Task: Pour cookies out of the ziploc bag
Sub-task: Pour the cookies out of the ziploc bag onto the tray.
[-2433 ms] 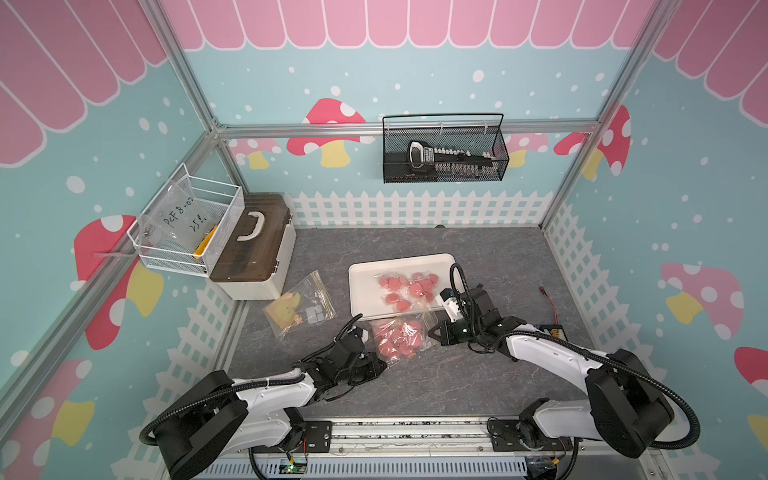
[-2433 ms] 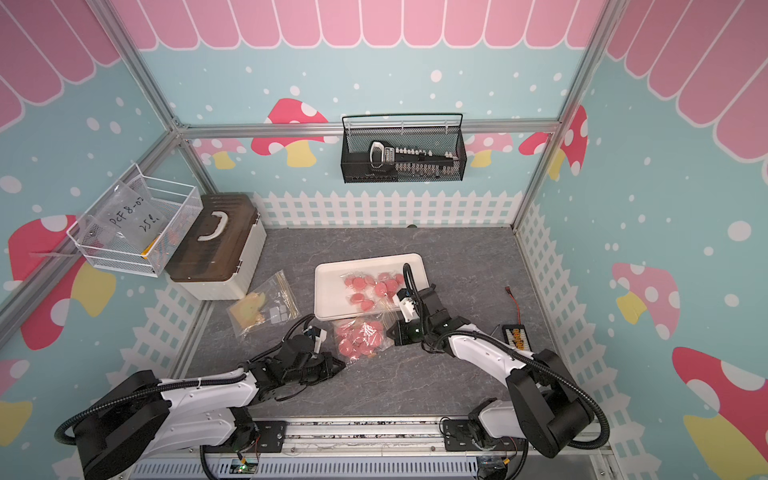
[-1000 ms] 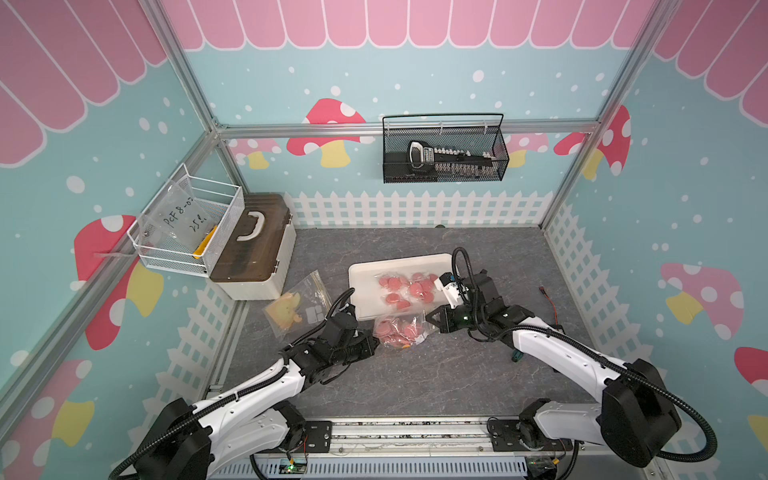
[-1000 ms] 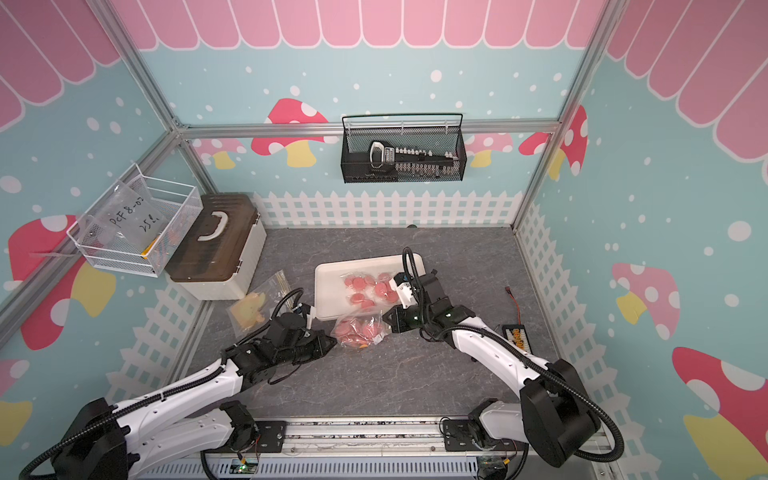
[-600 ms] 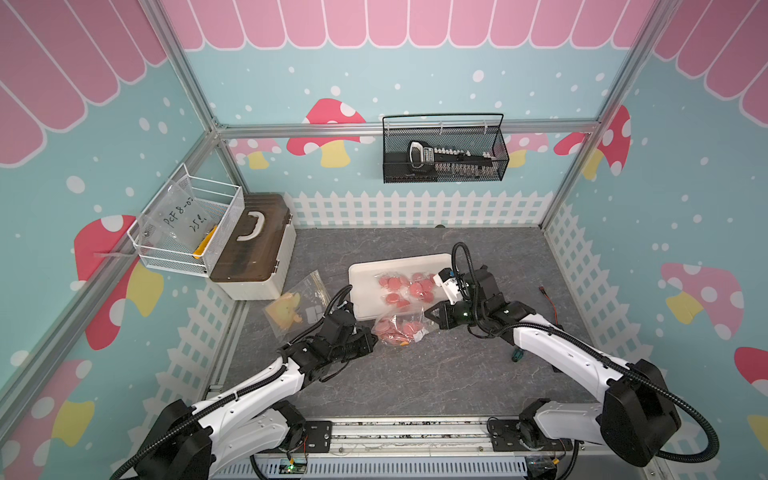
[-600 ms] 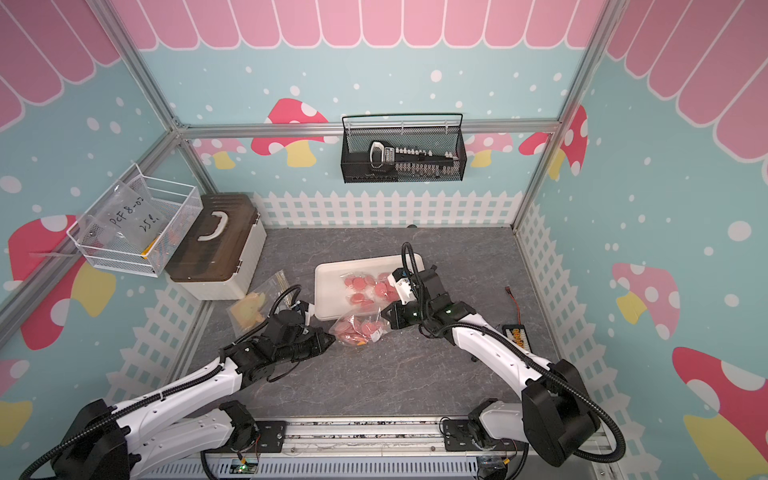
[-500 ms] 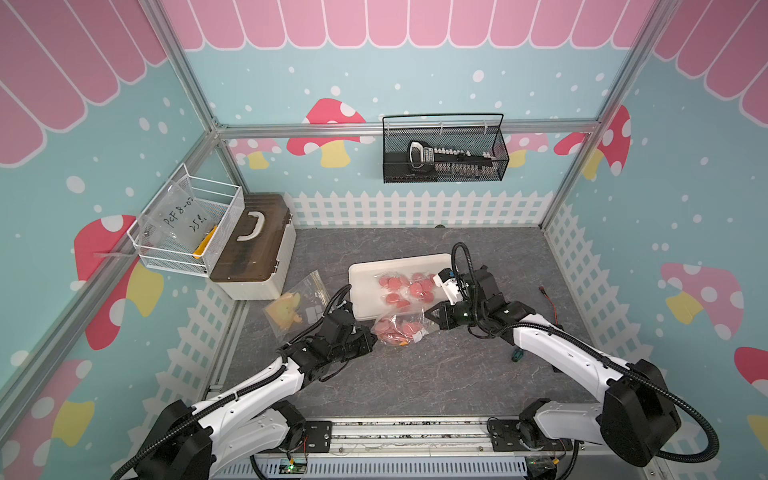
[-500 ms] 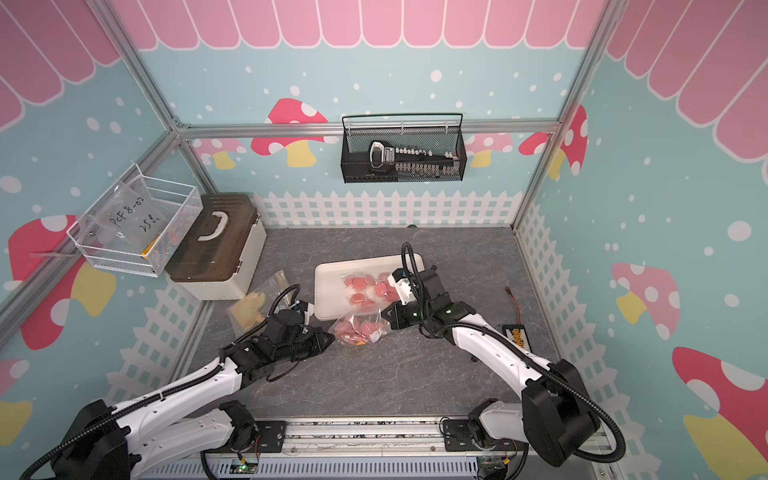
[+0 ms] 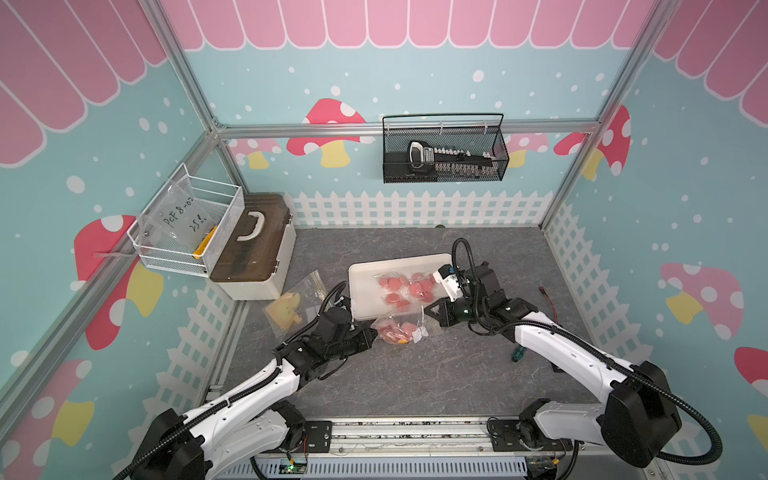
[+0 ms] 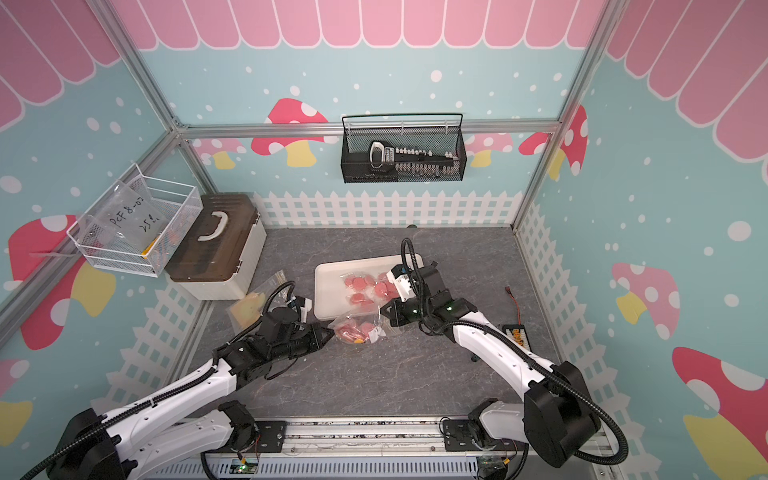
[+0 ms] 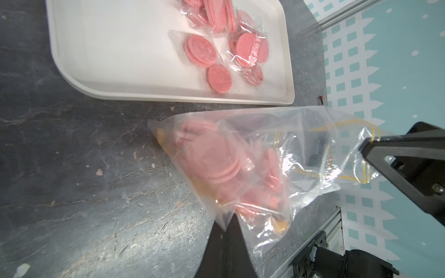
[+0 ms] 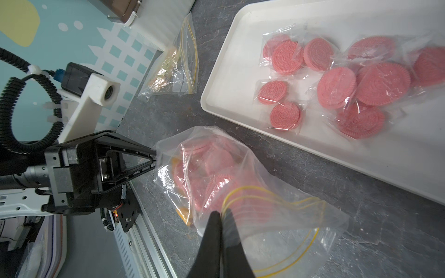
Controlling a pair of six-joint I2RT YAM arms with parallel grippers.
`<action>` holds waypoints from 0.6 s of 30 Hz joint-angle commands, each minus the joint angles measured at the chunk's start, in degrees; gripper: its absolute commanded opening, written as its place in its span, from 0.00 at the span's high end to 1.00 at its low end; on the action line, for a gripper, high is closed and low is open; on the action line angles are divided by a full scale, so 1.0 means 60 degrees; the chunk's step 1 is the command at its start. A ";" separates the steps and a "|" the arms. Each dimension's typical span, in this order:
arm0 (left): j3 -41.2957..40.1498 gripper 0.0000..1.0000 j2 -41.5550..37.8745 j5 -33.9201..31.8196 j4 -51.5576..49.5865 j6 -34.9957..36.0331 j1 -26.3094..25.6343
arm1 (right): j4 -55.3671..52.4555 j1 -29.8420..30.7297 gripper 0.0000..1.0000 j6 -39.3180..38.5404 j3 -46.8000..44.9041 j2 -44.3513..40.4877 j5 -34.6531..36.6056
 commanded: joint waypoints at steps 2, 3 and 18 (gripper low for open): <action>0.0447 1.00 -0.0109 -0.0152 -0.0157 0.0054 0.0046 | 0.0002 0.0043 1.00 -0.0215 0.0466 -0.0129 -0.0074; 0.0499 1.00 -0.0088 -0.0180 -0.0156 0.0085 0.0060 | -0.0006 0.0049 1.00 -0.0229 0.0525 -0.0113 -0.0061; 0.1614 1.00 0.0421 -0.0274 -0.0649 0.0428 0.0614 | -0.0398 0.0027 1.00 -0.0404 0.1770 0.0576 0.0310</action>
